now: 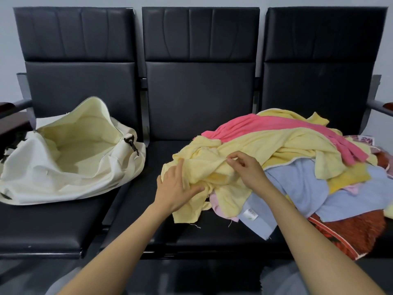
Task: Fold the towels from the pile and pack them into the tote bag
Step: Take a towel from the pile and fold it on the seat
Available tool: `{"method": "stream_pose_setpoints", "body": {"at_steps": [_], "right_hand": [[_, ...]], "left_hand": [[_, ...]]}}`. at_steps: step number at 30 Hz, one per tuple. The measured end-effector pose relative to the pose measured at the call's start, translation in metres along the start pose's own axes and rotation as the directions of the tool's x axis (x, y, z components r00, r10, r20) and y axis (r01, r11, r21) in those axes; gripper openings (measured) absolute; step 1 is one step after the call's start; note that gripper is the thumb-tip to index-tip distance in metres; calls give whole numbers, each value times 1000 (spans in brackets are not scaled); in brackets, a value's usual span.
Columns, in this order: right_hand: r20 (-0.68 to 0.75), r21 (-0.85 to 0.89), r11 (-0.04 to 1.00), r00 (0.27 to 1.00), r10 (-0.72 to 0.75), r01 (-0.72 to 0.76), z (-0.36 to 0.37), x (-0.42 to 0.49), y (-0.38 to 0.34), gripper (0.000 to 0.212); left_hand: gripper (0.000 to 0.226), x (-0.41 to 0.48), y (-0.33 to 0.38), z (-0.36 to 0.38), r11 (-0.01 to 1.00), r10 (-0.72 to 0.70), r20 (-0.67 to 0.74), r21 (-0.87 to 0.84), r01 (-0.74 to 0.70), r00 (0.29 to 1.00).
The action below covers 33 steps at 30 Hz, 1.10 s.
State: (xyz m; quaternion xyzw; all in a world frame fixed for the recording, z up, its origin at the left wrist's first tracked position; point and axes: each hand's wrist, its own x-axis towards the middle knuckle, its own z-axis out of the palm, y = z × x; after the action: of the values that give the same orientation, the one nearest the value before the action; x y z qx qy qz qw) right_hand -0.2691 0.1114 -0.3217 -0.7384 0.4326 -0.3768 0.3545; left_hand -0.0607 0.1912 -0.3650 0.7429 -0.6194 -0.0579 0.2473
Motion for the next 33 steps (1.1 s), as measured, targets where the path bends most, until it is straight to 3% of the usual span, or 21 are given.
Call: {"method": "stream_pose_setpoints", "body": {"at_steps": [2,5,9,12,17,21,27,30,33], "right_hand": [[65,40,998,996,-54,52,-1,-6,-9,12],[132,129,989,987,-88,71,0,-18,-18,7],[128,191,980,988,-88,63,-10,-30,-31,7],[97,186,980,991,-96,77,-31,-32,-45,9],[24,129,986,994,-108,104,-66,-28,-76,19],[-5,103,989,994,-107,107,-80,-31,-97,11],[95,-11,990,986,-137,139,-103,-43,-121,13],[174,-145,981,979,-103,128,-114,-45,-128,10],[95,-220,962,985,-142,160,-119,-42,-132,10]], "left_hand": [[92,-5,12,2,995,98,-79,23,-97,992],[61,-9,28,6,981,166,-174,-75,-181,971],[23,-18,43,-10,980,146,-240,-95,-173,960],[9,-17,42,-39,993,116,-259,28,-112,959],[9,-14,36,-94,998,50,-267,51,-38,962],[14,-22,34,-129,998,56,-205,47,-47,977],[5,-34,31,-174,927,54,-74,-368,-78,996],[4,-38,32,-188,948,64,-86,-305,-87,994],[8,-41,32,-194,983,88,-88,-155,-101,992]]}}
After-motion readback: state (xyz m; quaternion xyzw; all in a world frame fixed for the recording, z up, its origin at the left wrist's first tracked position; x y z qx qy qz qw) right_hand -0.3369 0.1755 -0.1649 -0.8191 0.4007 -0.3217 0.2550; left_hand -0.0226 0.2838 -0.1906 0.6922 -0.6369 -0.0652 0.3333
